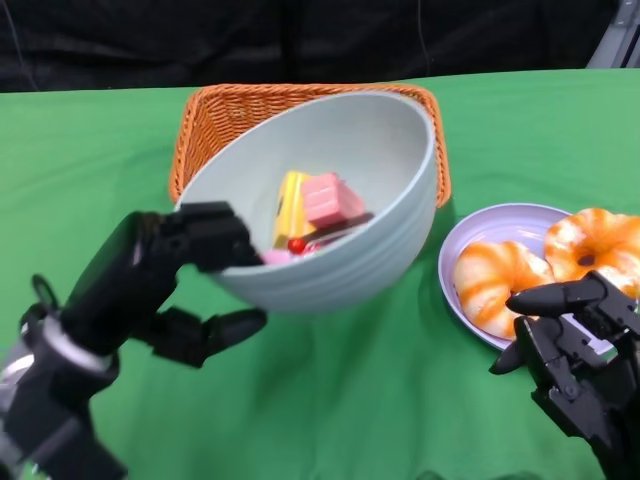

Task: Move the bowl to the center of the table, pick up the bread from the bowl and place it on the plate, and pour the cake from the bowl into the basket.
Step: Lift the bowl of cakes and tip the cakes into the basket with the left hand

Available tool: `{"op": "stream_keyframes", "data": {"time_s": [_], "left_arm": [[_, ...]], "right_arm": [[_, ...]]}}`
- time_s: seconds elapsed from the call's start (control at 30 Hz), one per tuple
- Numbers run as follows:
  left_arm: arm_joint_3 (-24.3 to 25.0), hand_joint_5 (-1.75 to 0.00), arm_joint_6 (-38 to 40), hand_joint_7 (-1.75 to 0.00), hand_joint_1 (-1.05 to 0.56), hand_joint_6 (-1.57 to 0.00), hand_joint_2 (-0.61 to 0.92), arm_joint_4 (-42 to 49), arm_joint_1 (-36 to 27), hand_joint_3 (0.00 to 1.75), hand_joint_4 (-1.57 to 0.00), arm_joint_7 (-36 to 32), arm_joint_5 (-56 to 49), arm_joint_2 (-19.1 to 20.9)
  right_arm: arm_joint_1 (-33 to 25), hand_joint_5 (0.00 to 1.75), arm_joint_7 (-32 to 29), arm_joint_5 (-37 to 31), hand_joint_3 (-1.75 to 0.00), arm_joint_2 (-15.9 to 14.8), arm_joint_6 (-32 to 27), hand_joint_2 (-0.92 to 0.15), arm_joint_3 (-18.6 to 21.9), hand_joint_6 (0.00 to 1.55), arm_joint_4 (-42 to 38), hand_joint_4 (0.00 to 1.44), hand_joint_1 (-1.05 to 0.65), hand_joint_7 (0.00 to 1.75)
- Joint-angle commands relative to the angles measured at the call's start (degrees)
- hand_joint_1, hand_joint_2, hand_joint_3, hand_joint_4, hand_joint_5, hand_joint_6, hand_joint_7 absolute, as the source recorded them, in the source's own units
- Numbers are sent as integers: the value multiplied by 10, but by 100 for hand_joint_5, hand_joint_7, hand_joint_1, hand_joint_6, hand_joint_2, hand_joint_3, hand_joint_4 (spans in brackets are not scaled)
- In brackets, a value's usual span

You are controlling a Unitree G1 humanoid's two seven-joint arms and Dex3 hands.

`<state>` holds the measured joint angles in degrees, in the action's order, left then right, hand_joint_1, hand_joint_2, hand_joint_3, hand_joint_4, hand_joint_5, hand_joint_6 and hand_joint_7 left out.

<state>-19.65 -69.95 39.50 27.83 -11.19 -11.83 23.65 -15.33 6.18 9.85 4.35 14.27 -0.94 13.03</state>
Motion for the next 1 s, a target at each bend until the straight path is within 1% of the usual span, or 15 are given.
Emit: {"op": "stream_keyframes", "data": {"time_s": [0.03,0.1,0.17,0.27,0.33,0.53,0.73,0.77,0.83,0.93,1.0], "left_arm": [[17,-175,30,-148,-7,-78,47,11,41,123,-82,63,65,-28],[22,-175,58,-151,-9,-76,48,25,60,122,-81,115,103,-49],[34,-175,78,-155,-11,-72,53,40,77,115,-80,153,124,-68],[56,-175,103,-156,-15,-71,59,63,100,103,-81,189,132,-94],[69,-175,112,-152,-17,-70,63,84,120,96,-81,205,131,-112],[100,-175,139,-141,-23,-75,70,131,172,84,-83,224,115,-149],[134,-175,175,-139,-23,-75,73,159,202,83,-86,248,134,-184],[145,-175,193,-139,-23,-75,73,164,210,83,-86,252,146,-196],[163,-175,220,-139,-23,-76,73,173,223,82,-87,257,160,-214],[183,-175,244,-145,-22,-73,73,185,237,83,-86,256,165,-230],[196,-175,259,-152,-22,-69,72,195,247,85,-83,250,167,-239]], "right_arm": [[0,151,-1,-12,-35,-4,9,-91,-2,66,-7,68,-19,115],[2,152,0,-21,-34,-6,16,-92,-4,66,-16,68,-19,116],[3,152,0,-28,-33,-7,22,-92,-5,66,-22,67,-19,116],[4,152,-1,-33,-33,-6,25,-92,-7,65,-28,67,-18,116],[7,153,-1,-35,-34,-6,29,-92,-6,65,-36,66,-17,117],[18,155,0,-33,-32,-5,39,-92,-4,65,-60,66,-18,120],[22,156,1,-36,-33,-6,52,-92,-4,64,-77,66,-17,123],[22,156,1,-35,-33,-6,52,-92,-4,63,-80,66,-17,123],[23,157,2,-33,-34,-6,52,-92,-3,63,-83,66,-16,123],[25,159,5,-30,-35,-6,54,-92,-2,62,-88,65,-16,124],[27,159,4,-34,-36,-6,59,-91,-1,63,-93,65,-16,125]]}}
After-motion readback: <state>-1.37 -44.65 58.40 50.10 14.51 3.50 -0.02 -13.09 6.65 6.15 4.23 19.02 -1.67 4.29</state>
